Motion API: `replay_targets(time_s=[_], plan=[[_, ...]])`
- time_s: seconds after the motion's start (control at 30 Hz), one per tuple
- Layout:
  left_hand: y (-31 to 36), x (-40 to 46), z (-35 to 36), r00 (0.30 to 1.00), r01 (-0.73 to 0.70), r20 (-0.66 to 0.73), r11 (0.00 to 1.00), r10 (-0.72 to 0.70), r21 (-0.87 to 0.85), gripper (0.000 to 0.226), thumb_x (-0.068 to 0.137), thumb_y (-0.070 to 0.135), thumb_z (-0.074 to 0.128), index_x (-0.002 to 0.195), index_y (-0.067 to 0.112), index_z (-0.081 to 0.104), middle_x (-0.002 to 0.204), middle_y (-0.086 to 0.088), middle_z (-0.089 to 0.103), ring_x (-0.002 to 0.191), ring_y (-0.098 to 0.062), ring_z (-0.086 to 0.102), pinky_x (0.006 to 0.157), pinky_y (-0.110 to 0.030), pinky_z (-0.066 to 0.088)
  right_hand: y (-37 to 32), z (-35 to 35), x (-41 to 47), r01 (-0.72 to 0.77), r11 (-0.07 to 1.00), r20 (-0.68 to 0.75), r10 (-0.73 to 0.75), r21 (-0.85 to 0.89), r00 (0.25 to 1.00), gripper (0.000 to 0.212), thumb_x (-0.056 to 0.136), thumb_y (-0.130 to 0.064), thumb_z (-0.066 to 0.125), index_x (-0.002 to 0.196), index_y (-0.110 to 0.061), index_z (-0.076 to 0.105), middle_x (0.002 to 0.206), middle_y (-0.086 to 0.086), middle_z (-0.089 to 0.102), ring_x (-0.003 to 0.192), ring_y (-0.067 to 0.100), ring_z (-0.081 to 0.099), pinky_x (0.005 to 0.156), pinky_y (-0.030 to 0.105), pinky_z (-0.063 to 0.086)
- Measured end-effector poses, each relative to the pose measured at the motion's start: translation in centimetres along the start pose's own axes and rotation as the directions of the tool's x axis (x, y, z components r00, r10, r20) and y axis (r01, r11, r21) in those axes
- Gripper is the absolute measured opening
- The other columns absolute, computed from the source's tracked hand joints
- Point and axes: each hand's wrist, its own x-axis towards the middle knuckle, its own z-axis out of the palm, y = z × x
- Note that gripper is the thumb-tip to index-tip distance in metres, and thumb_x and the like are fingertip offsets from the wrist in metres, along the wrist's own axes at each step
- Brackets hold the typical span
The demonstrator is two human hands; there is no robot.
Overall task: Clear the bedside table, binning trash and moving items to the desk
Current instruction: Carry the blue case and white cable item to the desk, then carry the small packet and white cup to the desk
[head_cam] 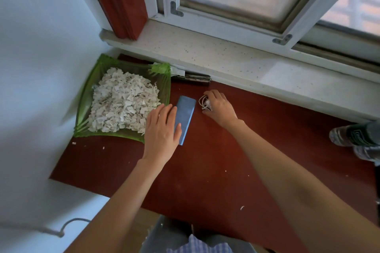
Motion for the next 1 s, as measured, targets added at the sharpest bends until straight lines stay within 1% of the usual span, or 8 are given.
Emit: replay_targets(time_s=[0.13,0.27,0.33,0.43,0.53,0.67,0.77,1.0], plan=[[-0.1,0.3,0.1,1.0,-0.01,-0.006,1.0,0.01,-0.003,0.039,0.093,0.025,0.051,0.124,0.001,0.054,0.124,-0.015,0.058,0.121,-0.032,0.05,0.103,-0.045,0.039,0.1,-0.3,-0.3,-0.013,1.0,0.01,0.013,0.005,1.0,0.074,0.074,-0.026,0.077,0.138,-0.01,0.042,0.137,0.012,0.047,0.121,0.034,0.048,0.1,0.044,0.043],[-0.2,0.6,0.0,0.999,-0.023,0.028,1.0,0.024,-0.01,0.041,0.093,0.027,0.05,0.125,0.002,0.053,0.126,-0.015,0.057,0.123,-0.031,0.049,0.103,-0.046,0.039,-0.1,-0.9,-1.3,-0.018,0.999,-0.033,0.019,0.035,0.999,0.082,0.076,-0.035,0.075,0.144,-0.011,0.035,0.148,0.011,0.039,0.135,0.03,0.036,0.11,0.043,0.034],[-0.2,0.9,-0.1,0.999,-0.031,0.04,1.0,0.031,-0.008,0.041,0.093,0.027,0.05,0.126,0.003,0.053,0.126,-0.014,0.057,0.123,-0.031,0.048,0.103,-0.046,0.039,-0.2,-1.4,-2.4,-0.017,0.999,-0.071,0.019,0.029,0.997,0.081,0.078,-0.038,0.073,0.144,-0.011,0.035,0.15,0.011,0.036,0.139,0.029,0.032,0.111,0.042,0.031],[0.3,1.6,0.3,0.995,-0.076,0.062,0.997,0.077,-0.014,0.042,0.092,0.029,0.048,0.125,0.003,0.053,0.125,-0.014,0.057,0.122,-0.031,0.049,0.102,-0.046,0.041,-0.2,-2.1,-5.0,-0.03,0.999,-0.143,0.031,0.01,0.989,0.074,0.08,-0.038,0.072,0.141,-0.009,0.04,0.148,0.013,0.039,0.139,0.03,0.031,0.113,0.044,0.031],[1.7,1.8,1.4,0.98,-0.153,0.121,0.987,0.159,-0.057,0.043,0.091,0.029,0.049,0.125,0.003,0.052,0.125,-0.015,0.057,0.121,-0.032,0.048,0.101,-0.047,0.041,0.1,-2.2,-8.3,-0.1,0.995,-0.235,0.096,-0.007,0.967,0.064,0.086,-0.036,0.066,0.138,-0.006,0.045,0.146,0.016,0.042,0.139,0.032,0.033,0.112,0.045,0.032],[4.2,1.4,3.0,0.953,-0.233,0.173,0.966,0.25,-0.117,0.043,0.084,0.024,0.06,0.121,0.003,0.057,0.123,-0.016,0.059,0.119,-0.033,0.052,0.099,-0.048,0.043,1.1,-2.3,-13.5,-0.271,0.962,-0.337,0.257,0.004,0.906,0.056,0.092,-0.039,0.056,0.138,-0.008,0.045,0.147,0.015,0.042,0.142,0.029,0.029,0.111,0.045,0.032],[5.9,0.6,3.7,0.928,-0.288,0.198,0.945,0.316,-0.155,0.044,0.083,0.024,0.062,0.121,0.003,0.057,0.123,-0.016,0.059,0.12,-0.033,0.051,0.101,-0.049,0.041,1.7,-2.1,-17.7,-0.409,0.911,-0.372,0.396,0.046,0.84,0.052,0.095,-0.039,0.051,0.138,-0.01,0.045,0.148,0.013,0.04,0.144,0.027,0.025,0.113,0.043,0.028],[10.3,-1.7,3.1,0.864,-0.416,0.215,0.887,0.455,-0.202,0.045,0.084,0.024,0.061,0.124,0.003,0.056,0.127,-0.015,0.057,0.122,-0.033,0.049,0.102,-0.05,0.04,1.8,-1.4,-27.6,-0.596,0.793,-0.417,0.587,0.125,0.694,0.048,0.098,-0.038,0.046,0.138,-0.011,0.047,0.148,0.013,0.04,0.144,0.027,0.023,0.114,0.043,0.026]])
